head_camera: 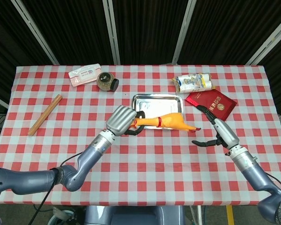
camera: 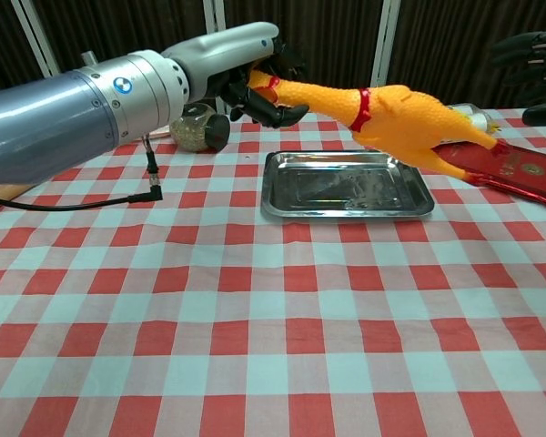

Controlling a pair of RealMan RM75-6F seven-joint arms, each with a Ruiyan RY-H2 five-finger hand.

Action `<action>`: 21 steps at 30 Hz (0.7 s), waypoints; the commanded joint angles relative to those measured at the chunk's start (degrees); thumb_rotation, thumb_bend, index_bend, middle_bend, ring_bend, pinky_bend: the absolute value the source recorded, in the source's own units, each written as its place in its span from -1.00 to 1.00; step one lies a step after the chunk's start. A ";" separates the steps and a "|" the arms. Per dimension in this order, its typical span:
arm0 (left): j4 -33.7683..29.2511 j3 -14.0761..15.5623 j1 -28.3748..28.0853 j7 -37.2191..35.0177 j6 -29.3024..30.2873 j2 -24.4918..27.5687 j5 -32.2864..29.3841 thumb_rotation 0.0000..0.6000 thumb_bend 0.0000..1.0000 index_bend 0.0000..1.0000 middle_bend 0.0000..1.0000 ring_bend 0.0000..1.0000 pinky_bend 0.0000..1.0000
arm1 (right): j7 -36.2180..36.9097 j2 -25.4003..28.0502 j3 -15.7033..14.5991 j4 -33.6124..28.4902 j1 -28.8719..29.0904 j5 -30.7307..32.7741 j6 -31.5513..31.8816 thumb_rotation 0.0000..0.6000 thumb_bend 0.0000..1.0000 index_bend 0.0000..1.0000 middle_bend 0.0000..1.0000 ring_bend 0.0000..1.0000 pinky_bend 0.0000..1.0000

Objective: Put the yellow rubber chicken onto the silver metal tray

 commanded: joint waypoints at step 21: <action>24.08 -9.60 -0.91 -19.91 -19.12 -13.59 -16.00 1.00 0.54 0.33 0.37 0.22 0.34 | 0.75 1.51 -0.84 0.20 -0.72 -0.05 -1.57 0.57 -0.69 -1.00 -1.00 -1.00 -0.86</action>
